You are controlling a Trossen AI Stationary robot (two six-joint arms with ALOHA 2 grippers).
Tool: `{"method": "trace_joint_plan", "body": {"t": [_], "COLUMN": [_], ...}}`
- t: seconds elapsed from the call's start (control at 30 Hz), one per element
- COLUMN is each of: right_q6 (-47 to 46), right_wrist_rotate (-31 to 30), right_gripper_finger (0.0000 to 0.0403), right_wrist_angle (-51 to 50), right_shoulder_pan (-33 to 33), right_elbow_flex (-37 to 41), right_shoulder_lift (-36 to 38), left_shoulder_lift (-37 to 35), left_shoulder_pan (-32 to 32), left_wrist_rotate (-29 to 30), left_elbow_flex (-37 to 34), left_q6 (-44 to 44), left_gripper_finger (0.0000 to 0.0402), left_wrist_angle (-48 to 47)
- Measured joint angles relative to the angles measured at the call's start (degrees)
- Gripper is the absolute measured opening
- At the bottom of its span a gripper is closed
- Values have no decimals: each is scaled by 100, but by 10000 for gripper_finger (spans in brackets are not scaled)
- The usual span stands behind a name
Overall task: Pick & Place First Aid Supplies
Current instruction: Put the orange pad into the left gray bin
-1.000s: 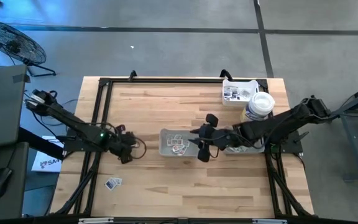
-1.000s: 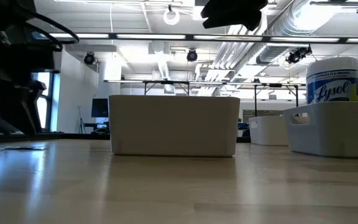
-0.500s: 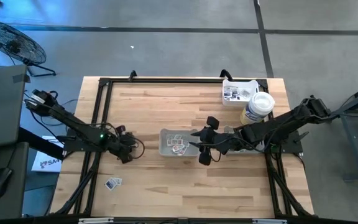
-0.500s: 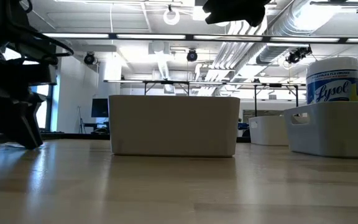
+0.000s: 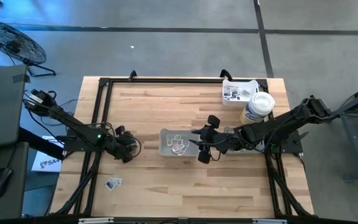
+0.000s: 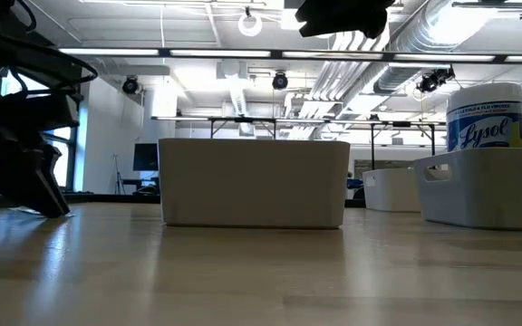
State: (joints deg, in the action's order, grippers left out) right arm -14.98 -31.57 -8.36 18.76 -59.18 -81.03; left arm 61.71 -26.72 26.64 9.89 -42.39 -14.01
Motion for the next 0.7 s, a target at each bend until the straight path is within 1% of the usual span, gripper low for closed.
{"method": "trace_joint_plan", "body": {"t": [0.1,0.23,0.3,0.4,0.5,0.63,0.7], "right_q6": [0,0,0,-1,0,4,61], "right_wrist_rotate": [0,0,1,2,2,4,2], "right_gripper_finger": [154,153,154,154,154,154,154], "right_wrist_angle": [0,2,2,2,4,4,6], "right_shoulder_pan": [0,0,0,0,0,0,-2], "right_elbow_flex": [0,0,0,0,0,0,0], "right_shoulder_lift": [-1,-2,-1,0,0,0,-1], "left_shoulder_lift": [0,11,13,17,-1,-64,-92], "left_shoulder_pan": [0,2,2,2,9,17,13], "left_wrist_rotate": [-1,4,20,55,63,54,220], "left_elbow_flex": [-41,-63,-67,-67,82,621,1039], "left_q6": [-78,158,201,166,209,757,1173], "left_gripper_finger": [82,26,8,11,10,3,4], "left_wrist_angle": [17,180,209,215,88,-142,-42]}}
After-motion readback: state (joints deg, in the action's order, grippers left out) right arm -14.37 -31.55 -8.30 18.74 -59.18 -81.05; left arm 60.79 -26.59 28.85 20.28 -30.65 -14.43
